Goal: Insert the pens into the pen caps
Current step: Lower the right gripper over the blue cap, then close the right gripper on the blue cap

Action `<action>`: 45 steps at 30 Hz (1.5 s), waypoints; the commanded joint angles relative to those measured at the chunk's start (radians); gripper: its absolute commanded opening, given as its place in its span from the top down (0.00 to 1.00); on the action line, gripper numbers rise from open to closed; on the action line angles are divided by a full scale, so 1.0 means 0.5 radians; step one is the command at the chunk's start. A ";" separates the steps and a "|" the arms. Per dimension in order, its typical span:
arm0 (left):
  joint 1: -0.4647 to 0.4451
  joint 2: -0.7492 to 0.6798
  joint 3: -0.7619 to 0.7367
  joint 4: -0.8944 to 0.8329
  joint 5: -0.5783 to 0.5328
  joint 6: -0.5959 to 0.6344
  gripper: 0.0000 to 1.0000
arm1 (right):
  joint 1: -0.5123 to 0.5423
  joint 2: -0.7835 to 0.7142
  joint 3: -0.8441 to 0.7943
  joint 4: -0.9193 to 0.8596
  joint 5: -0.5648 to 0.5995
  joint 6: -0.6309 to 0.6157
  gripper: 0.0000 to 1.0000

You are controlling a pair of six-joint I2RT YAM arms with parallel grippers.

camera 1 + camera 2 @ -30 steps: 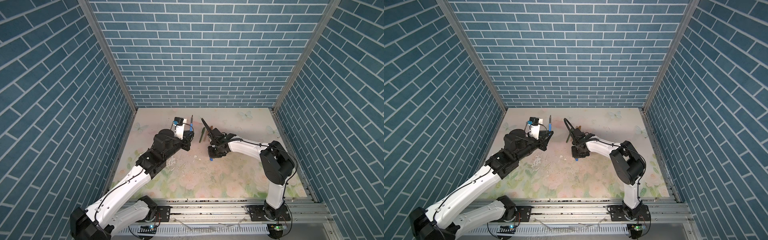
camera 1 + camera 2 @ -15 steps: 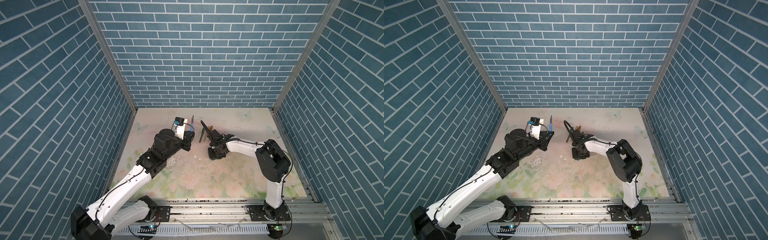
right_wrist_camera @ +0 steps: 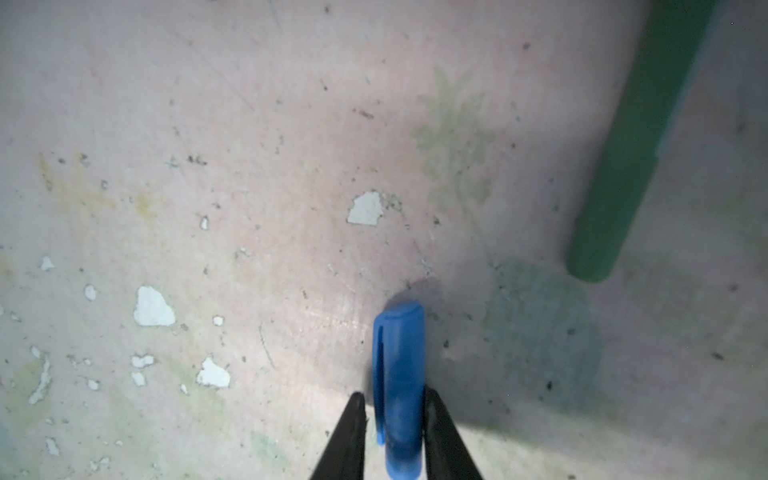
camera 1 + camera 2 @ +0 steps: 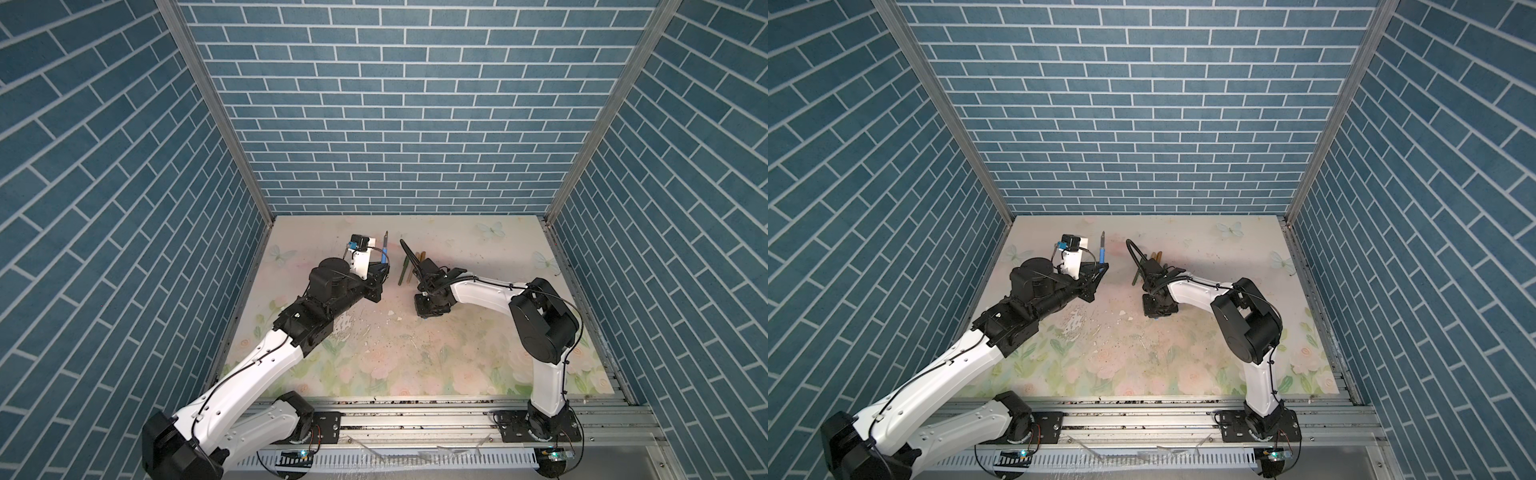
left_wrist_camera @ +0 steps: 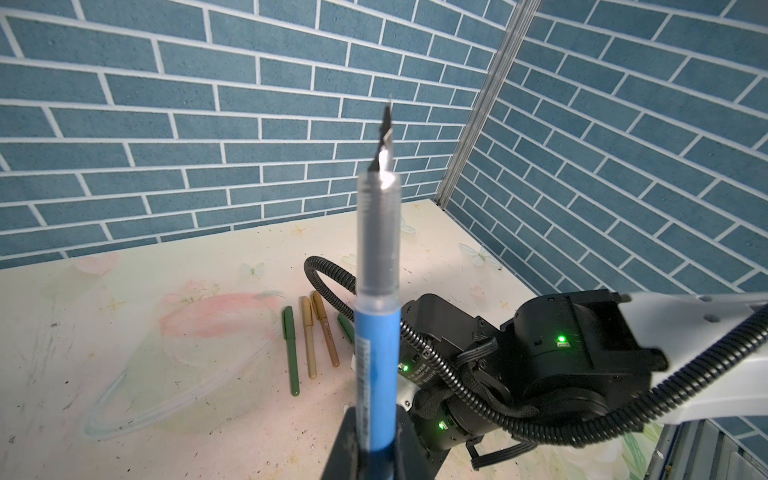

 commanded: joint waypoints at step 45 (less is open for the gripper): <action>0.009 0.026 0.059 -0.009 0.024 -0.001 1.00 | -0.055 0.118 0.157 -0.126 0.006 -0.153 0.77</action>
